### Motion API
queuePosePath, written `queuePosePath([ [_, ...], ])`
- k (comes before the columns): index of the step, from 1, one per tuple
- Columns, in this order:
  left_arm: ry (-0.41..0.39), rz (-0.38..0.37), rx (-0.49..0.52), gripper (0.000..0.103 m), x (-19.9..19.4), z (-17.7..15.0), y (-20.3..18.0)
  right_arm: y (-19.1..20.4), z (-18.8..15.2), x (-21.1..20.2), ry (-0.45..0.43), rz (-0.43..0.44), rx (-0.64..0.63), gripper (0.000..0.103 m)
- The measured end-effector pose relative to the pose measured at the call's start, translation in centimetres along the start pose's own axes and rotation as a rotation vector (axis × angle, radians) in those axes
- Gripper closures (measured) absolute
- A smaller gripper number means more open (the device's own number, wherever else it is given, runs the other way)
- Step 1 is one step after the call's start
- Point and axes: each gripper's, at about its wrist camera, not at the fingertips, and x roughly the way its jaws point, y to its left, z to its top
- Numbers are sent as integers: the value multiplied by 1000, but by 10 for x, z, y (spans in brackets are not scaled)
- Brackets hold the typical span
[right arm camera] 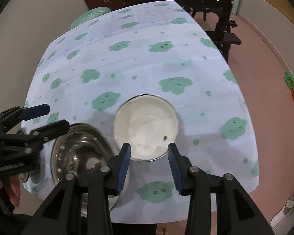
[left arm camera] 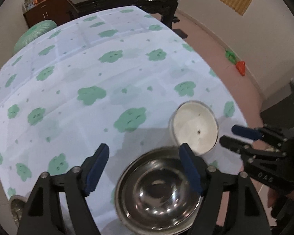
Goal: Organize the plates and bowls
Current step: 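Open both grippers and move them toward the white enamel bowl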
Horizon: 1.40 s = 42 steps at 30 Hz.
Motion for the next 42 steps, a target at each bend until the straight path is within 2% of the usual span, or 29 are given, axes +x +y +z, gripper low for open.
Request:
queuePosePath([
  [3,12,-21,-14,28,8,11,-4,-11,2,5,6,-7,17,61],
  [6,15,-11,9,22,16,20,-12,-20,4,11,16,-9,27,61],
  [8,35,13,38,22,23,24,-19,-25,5,15,22,-8,32,61],
  [15,77,26,83,22,44,32,-31,-36,9,28,44,-7,36,61],
  [20,103,40,134,22,56,36,-42,-42,12,35,56,1,51,61],
  [33,161,67,184,22,82,38,-51,-47,14,46,75,13,56,61],
  [42,209,47,172,23,94,41,-51,-45,15,53,92,27,41,61],
])
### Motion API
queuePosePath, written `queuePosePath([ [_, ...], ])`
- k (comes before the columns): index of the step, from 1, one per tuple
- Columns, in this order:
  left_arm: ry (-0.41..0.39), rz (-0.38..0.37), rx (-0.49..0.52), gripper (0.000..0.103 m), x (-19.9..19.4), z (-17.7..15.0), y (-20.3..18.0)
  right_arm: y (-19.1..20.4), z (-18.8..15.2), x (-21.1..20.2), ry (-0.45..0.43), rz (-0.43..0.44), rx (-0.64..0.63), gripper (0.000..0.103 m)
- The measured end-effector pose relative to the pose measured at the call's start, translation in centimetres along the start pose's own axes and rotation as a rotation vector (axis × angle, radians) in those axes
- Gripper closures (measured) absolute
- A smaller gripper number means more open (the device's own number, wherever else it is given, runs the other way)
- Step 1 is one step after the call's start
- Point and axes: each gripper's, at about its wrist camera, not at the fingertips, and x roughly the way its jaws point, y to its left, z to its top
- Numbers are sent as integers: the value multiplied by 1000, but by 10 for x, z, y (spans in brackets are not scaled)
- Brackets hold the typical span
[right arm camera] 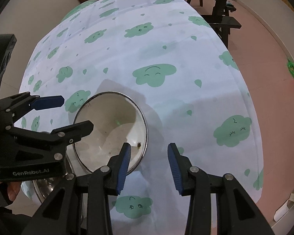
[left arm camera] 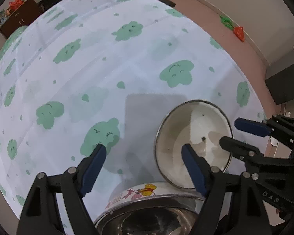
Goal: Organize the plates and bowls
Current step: 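Open both grippers and move them toward the white enamel bowl, then close both grippers on the rim of the white enamel bowl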
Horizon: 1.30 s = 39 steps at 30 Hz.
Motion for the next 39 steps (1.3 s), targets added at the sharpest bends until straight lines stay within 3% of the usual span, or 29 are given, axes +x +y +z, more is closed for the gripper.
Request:
queuePosePath([
  [3,17,-11,-9,24,3,1,1,1,0,1,5,-3,-6,69],
  [6,22,-11,2,26,5,2,0,1,0,2,8,-2,-6,71],
  [11,53,-63,8,50,12,3,-1,3,1,5,16,7,-8,75],
  [13,61,-73,16,68,13,3,-3,3,1,6,22,8,-9,75],
  [15,70,-80,29,78,15,3,-5,4,0,7,26,10,-9,82],
  [19,71,-110,43,90,17,-1,-6,7,0,9,31,18,-13,87],
  [39,-19,-104,93,93,-17,-7,-13,14,5,-21,-34,-9,-14,92],
])
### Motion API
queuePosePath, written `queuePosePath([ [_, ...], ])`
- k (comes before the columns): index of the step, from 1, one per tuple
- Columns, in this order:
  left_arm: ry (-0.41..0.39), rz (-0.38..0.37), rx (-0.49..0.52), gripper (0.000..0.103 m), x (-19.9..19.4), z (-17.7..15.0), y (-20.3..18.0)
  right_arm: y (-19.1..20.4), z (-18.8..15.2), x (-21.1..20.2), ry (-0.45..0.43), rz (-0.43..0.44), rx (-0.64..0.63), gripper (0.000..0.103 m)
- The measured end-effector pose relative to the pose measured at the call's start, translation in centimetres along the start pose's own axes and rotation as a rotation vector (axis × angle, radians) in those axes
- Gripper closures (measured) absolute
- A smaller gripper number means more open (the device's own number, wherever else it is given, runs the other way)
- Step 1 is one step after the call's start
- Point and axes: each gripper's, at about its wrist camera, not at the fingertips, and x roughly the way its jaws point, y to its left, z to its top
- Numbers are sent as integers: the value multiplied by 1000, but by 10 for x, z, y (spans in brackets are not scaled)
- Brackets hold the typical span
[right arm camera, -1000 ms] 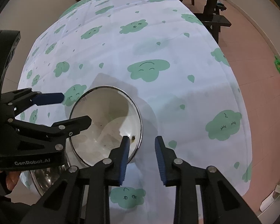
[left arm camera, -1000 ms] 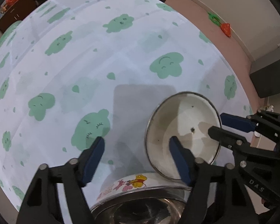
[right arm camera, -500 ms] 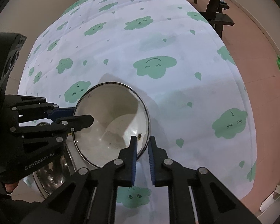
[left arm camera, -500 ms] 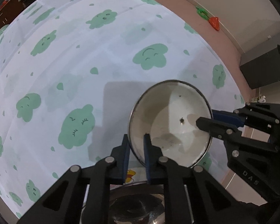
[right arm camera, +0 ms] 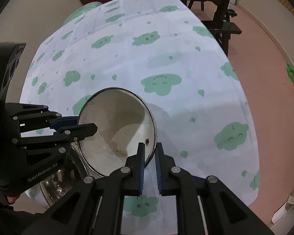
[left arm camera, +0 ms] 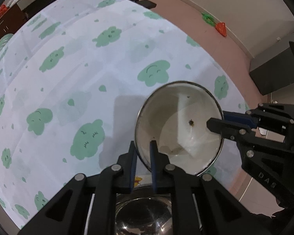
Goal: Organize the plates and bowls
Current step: 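Close both grippers on the rim of the white enamel bowl, then lift the white enamel bowl with both grippers and carry it over the stacked steel bowls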
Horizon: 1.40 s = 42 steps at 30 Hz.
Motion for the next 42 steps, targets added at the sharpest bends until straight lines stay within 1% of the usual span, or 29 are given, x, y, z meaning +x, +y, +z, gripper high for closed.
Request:
queuePosePath([
  [7,-27,8,-9,93,-21,6,4,6,10,-21,-33,-11,-16,92],
  [15,-69,26,-19,93,-50,0,9,21,12,-39,-58,-13,-45,92],
  [31,-109,58,-55,93,-79,-28,15,51,1,-57,-84,-6,-99,92],
  [42,-112,78,-85,93,-88,-51,19,71,-11,-61,-81,1,-140,92],
])
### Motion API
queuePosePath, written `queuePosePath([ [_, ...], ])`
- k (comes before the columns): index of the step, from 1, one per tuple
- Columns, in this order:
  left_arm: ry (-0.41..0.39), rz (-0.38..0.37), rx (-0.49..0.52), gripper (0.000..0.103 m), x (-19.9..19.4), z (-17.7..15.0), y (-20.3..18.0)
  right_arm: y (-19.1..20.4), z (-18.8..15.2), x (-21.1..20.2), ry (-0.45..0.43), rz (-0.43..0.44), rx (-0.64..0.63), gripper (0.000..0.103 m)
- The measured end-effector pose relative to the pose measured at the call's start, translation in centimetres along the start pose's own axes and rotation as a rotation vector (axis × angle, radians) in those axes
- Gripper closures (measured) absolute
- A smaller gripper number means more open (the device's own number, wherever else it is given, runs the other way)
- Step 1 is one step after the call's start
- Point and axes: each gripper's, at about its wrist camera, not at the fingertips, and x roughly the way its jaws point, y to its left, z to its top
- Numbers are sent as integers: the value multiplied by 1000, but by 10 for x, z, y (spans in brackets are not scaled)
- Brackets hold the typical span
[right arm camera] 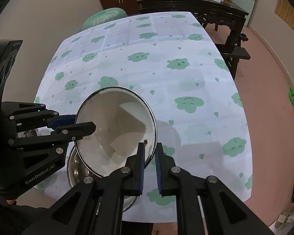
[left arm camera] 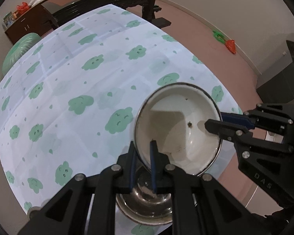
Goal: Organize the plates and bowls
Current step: 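Lift the white enamel bowl with both grippers and carry it over the stacked steel bowls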
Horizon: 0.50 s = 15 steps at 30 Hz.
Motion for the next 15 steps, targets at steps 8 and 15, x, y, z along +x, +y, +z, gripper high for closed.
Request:
queuePosePath([
  [8,2,13,-9,93,-5,-17,2,13,-8,-2,7,4,-22,91],
  [15,2,19,-13,93,-10,-29,1,22,-16,-4,15,4,-34,91],
])
